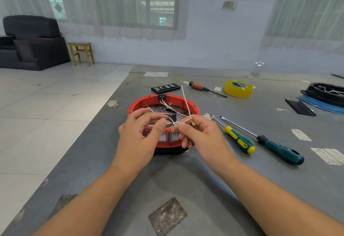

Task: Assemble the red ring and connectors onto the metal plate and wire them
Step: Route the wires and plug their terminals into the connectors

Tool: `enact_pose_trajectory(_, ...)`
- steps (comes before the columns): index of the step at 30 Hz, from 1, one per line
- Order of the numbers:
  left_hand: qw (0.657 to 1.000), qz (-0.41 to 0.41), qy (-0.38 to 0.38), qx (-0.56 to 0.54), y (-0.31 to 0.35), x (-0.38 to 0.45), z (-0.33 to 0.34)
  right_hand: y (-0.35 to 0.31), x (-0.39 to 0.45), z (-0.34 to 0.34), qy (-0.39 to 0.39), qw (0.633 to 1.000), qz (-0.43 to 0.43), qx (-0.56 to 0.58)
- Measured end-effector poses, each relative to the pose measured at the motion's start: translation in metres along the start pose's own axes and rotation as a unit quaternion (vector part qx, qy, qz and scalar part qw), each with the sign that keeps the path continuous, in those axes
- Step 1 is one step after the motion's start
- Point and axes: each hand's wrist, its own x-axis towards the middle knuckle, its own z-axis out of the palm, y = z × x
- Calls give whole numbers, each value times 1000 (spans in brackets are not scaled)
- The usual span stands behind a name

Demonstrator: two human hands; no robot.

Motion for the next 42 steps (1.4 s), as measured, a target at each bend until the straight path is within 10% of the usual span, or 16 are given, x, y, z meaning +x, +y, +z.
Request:
enact_pose_trajectory(16,997,27,17,71,-14,0,0,7,-1,8,103,992,-21,-74)
enact_pose_trajectory(22,986,96,32,133,-13,0,5,-2,0,10,98,873,-282,-385)
enact_pose_trajectory(31,991,112,-7,74,-19,3,3,-5,7,11,53,923,-210,-318)
enact_pose_trajectory(42,931,119,-211,274,-45,45,-56,-28,43,-4,-7,947,-80,-311)
